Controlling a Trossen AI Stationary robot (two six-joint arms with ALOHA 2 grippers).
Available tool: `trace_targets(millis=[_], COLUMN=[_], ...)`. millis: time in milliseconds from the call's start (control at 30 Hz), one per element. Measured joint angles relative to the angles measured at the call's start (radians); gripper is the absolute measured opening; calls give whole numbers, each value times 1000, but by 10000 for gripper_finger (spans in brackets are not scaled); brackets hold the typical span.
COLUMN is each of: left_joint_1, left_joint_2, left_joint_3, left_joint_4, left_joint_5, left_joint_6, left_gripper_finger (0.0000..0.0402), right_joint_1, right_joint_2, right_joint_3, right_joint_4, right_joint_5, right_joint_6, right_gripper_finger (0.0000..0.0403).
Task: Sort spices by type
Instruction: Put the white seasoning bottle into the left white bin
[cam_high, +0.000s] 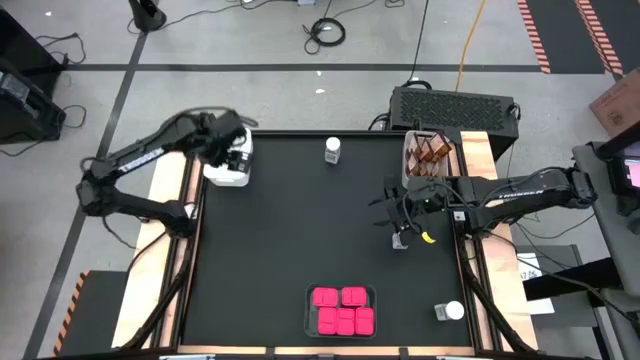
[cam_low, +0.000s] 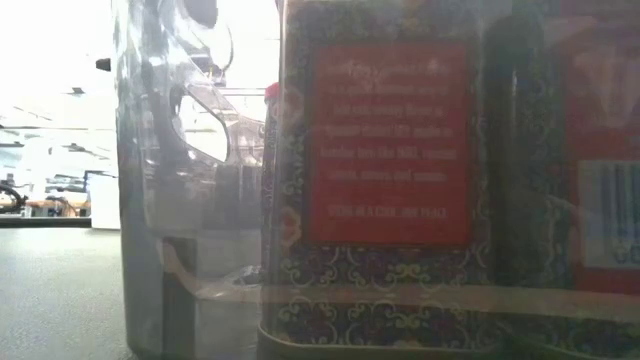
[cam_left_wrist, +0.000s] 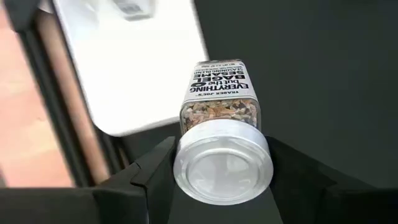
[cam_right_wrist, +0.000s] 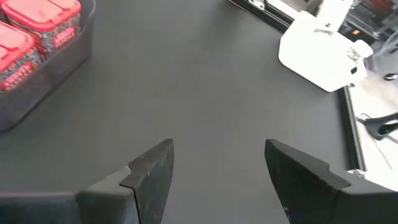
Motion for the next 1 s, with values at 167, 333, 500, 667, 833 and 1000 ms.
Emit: trace_targets(millis=[167,333,500,667,833,1000], left_joint_1=[208,329,409,466,518,548], left_joint_2=[78,150,238,309,358,392], left_joint_3=[0,0,0,0,0,0], left_joint_4=[7,73,80,85,128,152], left_joint_5=[13,27,44,61,70,99], left_joint_6=[180,295,363,425,459,486], left_gripper_finger=[211,211,211,211,211,211], right_joint_1=[-54,-84,-94,-94,-94,-93], right_joint_2=[0,0,0,0,0,0], right_joint_3=[0,0,0,0,0,0], right_joint_4=[-1,-38,-71,-100,-109,-113], right_joint_5=[-77,-99,-100,-100,-100,-100], right_joint_6=[1,27,86,117,129,129], right_gripper_finger=[247,247,247,247,247,247])
